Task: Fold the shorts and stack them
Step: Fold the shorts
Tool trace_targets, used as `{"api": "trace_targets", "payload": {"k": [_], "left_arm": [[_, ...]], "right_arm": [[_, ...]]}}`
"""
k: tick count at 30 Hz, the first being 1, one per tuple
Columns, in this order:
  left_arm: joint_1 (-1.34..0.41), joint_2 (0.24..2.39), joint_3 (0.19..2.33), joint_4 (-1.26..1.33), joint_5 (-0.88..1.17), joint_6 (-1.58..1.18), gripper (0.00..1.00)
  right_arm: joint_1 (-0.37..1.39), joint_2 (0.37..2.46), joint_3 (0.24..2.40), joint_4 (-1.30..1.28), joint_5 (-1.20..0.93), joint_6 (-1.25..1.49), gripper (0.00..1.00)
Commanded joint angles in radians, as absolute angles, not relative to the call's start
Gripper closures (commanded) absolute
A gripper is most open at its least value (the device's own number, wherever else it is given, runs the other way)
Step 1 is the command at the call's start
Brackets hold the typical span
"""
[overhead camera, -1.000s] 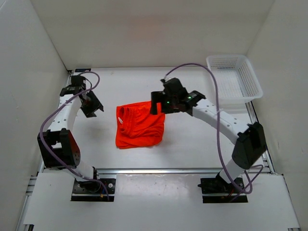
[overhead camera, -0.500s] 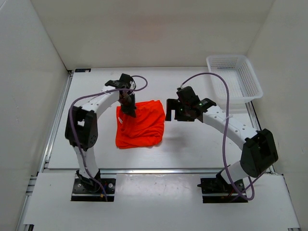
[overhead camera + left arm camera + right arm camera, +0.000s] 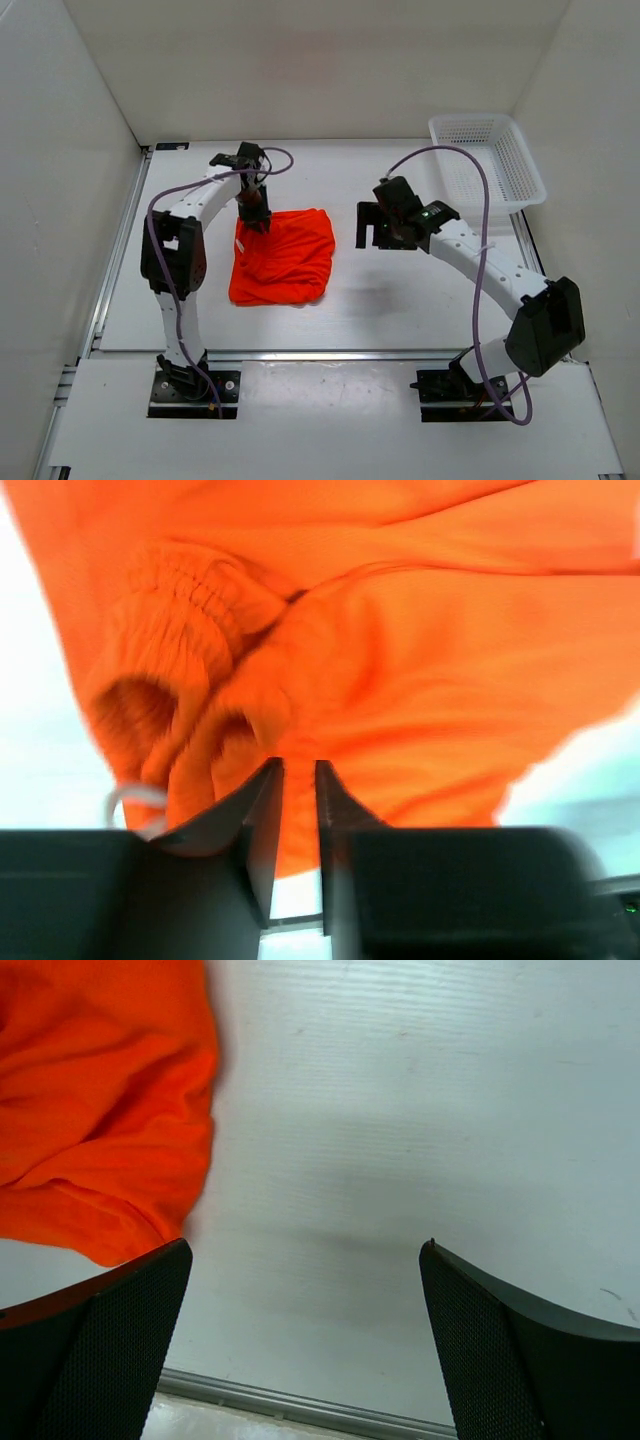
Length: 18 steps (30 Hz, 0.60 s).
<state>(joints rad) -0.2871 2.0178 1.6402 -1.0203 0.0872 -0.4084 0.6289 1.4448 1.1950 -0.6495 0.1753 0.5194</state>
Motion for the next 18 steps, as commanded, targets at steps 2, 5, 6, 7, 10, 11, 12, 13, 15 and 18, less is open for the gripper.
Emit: {"api": "trace_targets", "payload": {"k": [2,5,6,7,10,11,12,13,15,18], "left_arm": [[-0.276,1.827,1.785,-1.129,0.061,-0.356,0.55],[-0.236,1.737,1.833,-1.164,0.089,-0.335,0.32],[-0.204,1.708,1.842,-1.164,0.107,-0.324,0.26],[-0.189,1.645,1.833,-1.164,0.12,-0.324,0.2],[-0.129,1.537,1.773,-1.141,0.129,-0.304,0.06],[-0.115,1.472,1.755,-1.132,0.129,-0.304,0.01],[-0.088,1.441,1.725,-1.123,0.129,-0.304,0.01],[-0.075,1.389,1.711,-1.123,0.115,-0.295,0.01],[-0.04,1.342,1.665,-1.123,0.115,-0.295,0.01],[-0.002,1.267,1.626,-1.112,0.115,-0.316,0.01]], "right_arm": [[0.588,1.358,1.284,-0.744,0.342,0.531,0.01],[0.548,1.328,1.284,-0.808,0.489,0.601,0.01],[0.523,1.313,1.275,-0.828,0.512,0.612,0.01],[0.509,1.301,1.275,-0.84,0.531,0.623,0.01],[0.479,1.272,1.264,-0.876,0.58,0.632,0.01],[0.466,1.263,1.253,-0.876,0.592,0.632,0.01],[0.466,1.247,1.253,-0.885,0.626,0.632,0.01],[0.456,1.233,1.244,-0.896,0.646,0.632,0.01],[0.456,1.221,1.23,-0.906,0.673,0.632,0.01],[0.456,1.189,1.19,-0.887,0.686,0.62,0.01]]}}
